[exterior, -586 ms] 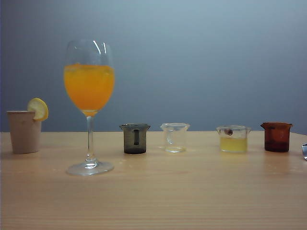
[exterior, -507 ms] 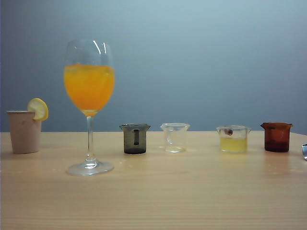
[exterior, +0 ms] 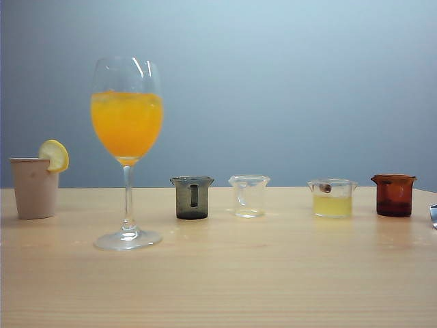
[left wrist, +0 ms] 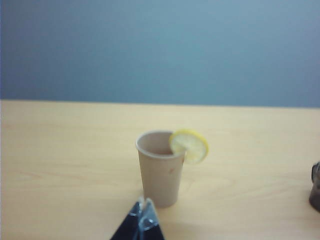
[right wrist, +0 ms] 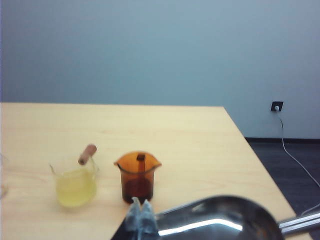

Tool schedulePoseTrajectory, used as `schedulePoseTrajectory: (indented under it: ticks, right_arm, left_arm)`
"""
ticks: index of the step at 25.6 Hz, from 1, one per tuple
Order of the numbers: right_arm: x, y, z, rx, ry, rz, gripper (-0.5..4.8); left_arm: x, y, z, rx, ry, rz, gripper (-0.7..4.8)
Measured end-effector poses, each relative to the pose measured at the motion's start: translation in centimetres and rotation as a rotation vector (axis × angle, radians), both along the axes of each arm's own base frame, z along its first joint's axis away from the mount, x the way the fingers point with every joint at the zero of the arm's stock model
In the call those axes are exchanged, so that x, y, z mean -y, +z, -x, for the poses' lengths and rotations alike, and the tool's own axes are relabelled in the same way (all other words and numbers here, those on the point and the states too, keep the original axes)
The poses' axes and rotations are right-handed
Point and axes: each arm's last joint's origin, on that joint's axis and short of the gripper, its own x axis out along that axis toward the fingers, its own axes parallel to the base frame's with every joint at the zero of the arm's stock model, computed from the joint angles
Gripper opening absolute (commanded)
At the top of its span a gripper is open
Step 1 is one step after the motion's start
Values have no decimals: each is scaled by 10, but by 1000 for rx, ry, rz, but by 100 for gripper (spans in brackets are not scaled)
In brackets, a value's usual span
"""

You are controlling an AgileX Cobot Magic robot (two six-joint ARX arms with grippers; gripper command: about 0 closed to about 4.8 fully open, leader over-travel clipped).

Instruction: Pick up the third measuring cup from the left, pour the pineapple juice inside into the goblet, and finally put the measuring cup back in its original place.

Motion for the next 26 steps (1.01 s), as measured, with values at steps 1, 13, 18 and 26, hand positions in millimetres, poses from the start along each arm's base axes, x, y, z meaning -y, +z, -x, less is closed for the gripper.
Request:
schedulePoseTrajectory:
  ticks: [1, 13, 18, 26]
  right_arm:
    - [0, 6, 2, 7, 0, 0, -5]
    - [0, 52, 8, -18, -7, -1, -6]
    - [0, 65, 4, 8, 11, 1, -6]
    - [-1, 75, -6, 18, 23, 2, -6]
  left_arm:
    - [0, 4, 1, 11, 0, 1, -5]
    - [-1, 78, 8, 50, -13, 90, -5]
    - [3, 99, -7, -12, -89, 79, -5]
    - [30, 136, -34, -100, -311, 65, -5]
